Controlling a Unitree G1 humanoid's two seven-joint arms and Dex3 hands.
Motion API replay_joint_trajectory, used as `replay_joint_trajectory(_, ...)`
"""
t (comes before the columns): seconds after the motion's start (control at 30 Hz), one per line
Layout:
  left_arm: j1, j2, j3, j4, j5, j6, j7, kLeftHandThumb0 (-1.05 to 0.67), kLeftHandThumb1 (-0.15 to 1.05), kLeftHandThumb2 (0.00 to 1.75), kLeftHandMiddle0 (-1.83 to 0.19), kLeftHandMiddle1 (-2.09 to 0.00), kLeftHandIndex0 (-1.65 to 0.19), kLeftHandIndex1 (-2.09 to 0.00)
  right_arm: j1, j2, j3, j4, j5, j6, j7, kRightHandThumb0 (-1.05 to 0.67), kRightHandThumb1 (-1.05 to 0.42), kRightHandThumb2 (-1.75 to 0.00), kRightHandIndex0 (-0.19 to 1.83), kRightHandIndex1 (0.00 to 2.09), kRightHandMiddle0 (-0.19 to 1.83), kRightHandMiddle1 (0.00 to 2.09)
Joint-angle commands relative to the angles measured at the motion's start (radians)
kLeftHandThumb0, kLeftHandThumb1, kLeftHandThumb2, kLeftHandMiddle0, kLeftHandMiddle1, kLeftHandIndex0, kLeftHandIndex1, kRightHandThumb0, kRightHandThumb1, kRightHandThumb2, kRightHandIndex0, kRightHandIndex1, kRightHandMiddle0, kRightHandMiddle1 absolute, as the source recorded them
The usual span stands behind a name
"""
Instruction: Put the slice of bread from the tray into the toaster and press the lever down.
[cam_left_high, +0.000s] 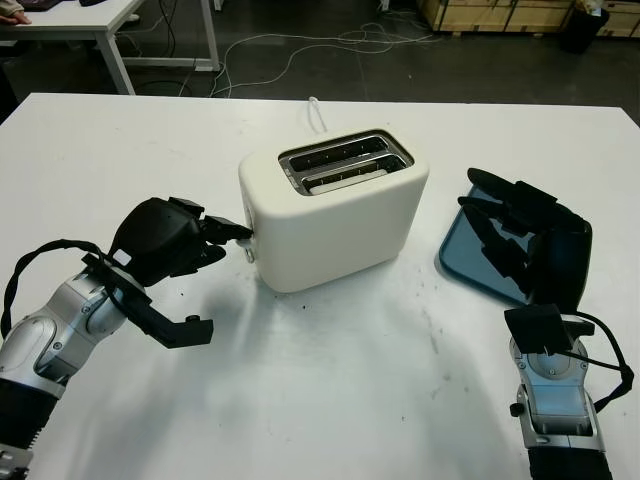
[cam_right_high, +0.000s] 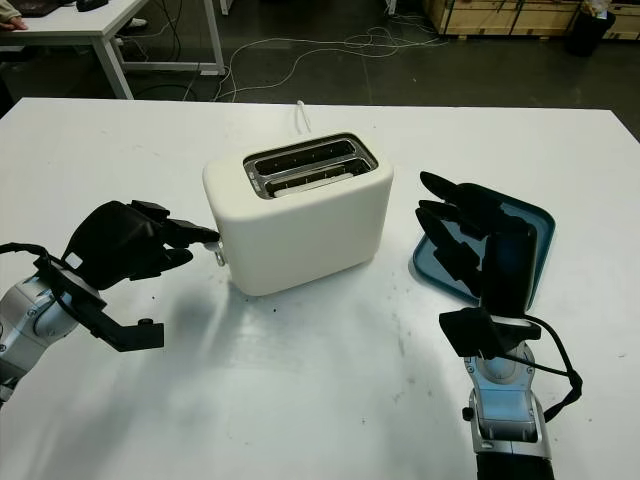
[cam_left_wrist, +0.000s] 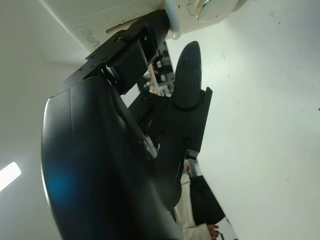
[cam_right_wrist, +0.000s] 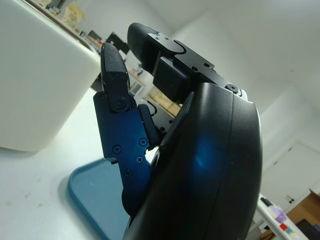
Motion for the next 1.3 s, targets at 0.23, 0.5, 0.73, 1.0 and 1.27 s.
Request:
replay_joint_trajectory(0.23, 0.072, -0.064, -0.157, 0.114, 0.001, 0.037, -0.148, -0.21, 0.92, 0.19, -0.86, -1.75, -1.0, -0.29, 0.03, -0.007, -0.025, -0.049, 0.006, 0.023, 0.015, -0.36, -0.92, -0.13, 1.15, 0.08, 0.96, 0.0)
replay_joint_trajectory(0.5, 0.061, -0.057, -0.193, 0.122, 0.022, 0.051, -0.134, -0.25, 0.92, 0.35, -0.84, -1.72, -0.96, -0.33, 0.019, -0.011, -0.037, -0.045, -0.001, 0.026, 0.025, -0.34, -0.92, -0.12, 1.15, 0.07, 0.95, 0.0)
replay_joint_trajectory(0.73, 0.082, -0.066, -0.201, 0.128, -0.007, 0.072, -0.146, -0.25, 0.92, 0.33, -0.84, -1.61, -0.86, -0.42, 0.016, -0.012, -0.037, -0.045, -0.008, 0.027, 0.025, -0.35, -0.92, -0.12, 1.16, 0.08, 0.96, 0.0)
replay_joint_trajectory(1.0, 0.062, -0.036, -0.202, 0.088, 0.032, 0.06, -0.144, -0.25, 0.92, 0.31, -0.84, -1.68, -0.87, -0.49, 0.004, -0.015, -0.037, -0.031, -0.006, 0.016, 0.024, -0.34, -0.92, -0.12, 1.16, 0.07, 0.96, 0.0)
replay_joint_trajectory(1.27, -0.031, 0.025, -0.214, 0.005, 0.073, 0.064, -0.236, -0.24, 0.92, 0.23, -0.81, -1.72, -0.84, -0.66, -0.01, -0.016, -0.037, -0.018, 0.001, 0.009, 0.026, -0.32, -0.92, -0.11, 1.16, 0.07, 0.97, 0.0)
